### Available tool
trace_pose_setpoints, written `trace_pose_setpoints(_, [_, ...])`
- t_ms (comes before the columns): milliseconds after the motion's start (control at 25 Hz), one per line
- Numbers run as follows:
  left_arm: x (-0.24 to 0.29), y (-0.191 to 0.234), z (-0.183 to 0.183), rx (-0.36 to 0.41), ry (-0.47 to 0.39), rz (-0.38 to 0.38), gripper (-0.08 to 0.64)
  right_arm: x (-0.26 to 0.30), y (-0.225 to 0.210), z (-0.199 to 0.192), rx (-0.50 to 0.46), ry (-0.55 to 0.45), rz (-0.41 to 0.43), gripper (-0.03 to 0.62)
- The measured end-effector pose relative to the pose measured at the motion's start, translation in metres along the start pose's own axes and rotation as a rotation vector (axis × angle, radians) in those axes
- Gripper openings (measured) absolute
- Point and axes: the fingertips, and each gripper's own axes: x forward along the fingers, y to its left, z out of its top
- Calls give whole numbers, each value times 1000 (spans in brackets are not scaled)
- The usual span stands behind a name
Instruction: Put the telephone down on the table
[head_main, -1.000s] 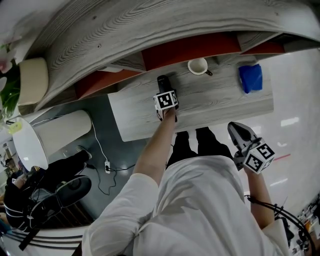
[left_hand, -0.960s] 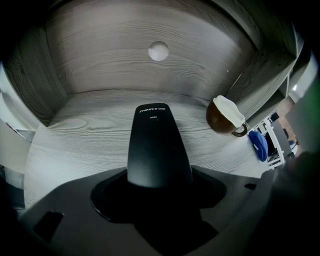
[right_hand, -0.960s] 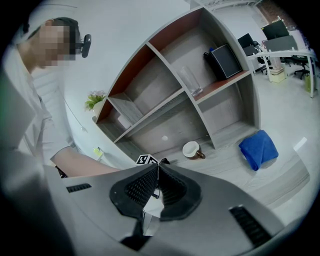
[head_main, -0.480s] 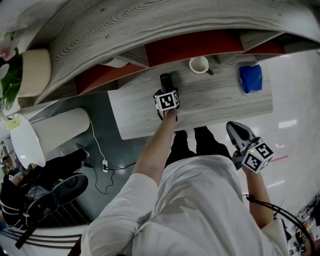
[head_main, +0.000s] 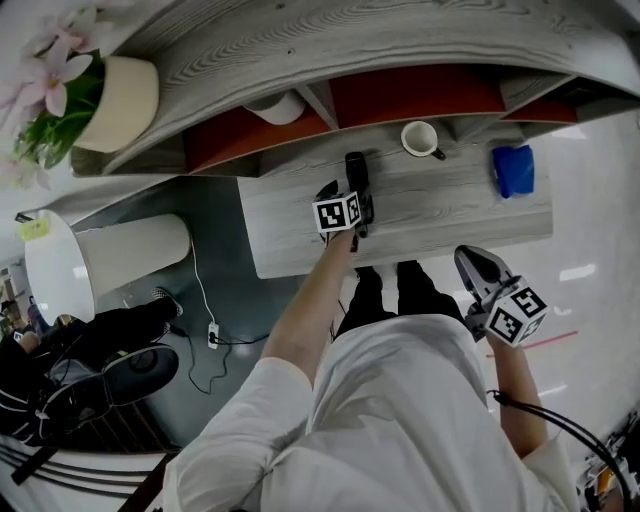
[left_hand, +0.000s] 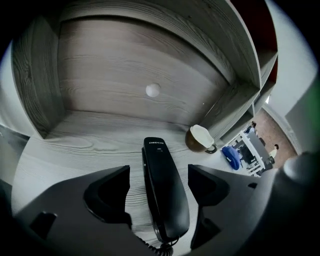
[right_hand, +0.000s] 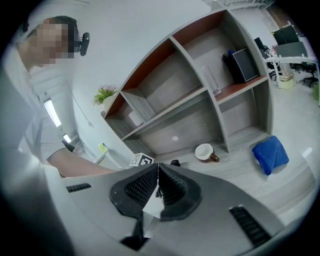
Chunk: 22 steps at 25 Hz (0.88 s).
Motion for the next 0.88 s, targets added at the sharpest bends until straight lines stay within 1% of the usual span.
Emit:
trace_pose_setpoints(120, [-12, 0, 7, -11, -15, -37, 357, 3, 11, 3, -23, -16, -1, 17])
trace_pose_setpoints(240, [-38, -8, 21, 2, -75, -78, 348, 3, 20, 4, -40, -37, -12, 18])
trace_pose_setpoints(440, [-120, -13, 42, 49, -210, -125, 180, 2, 38, 5, -60, -73, -30, 17])
trace_pose_setpoints(520, [-154, -9, 43, 41, -251, -148, 120, 1, 48, 5, -66, -90, -36, 18])
trace_pose_setpoints(560, [-171, -6, 43, 35, -270, -157, 74, 0, 52, 5, -67, -99, -40, 18])
trace_pose_setpoints(600, [-187, -2, 42, 29, -289, -165, 44, -1, 55, 4, -69, -109, -44, 17])
trace_pose_setpoints(680, [-216, 5, 41, 16, -325, -189, 11, -4, 61, 3, -72, -129, -56, 17])
trace_pose_setpoints(880, [-279, 18, 32, -62, -410, -292, 9, -13, 67, -5, -68, -170, -117, 17])
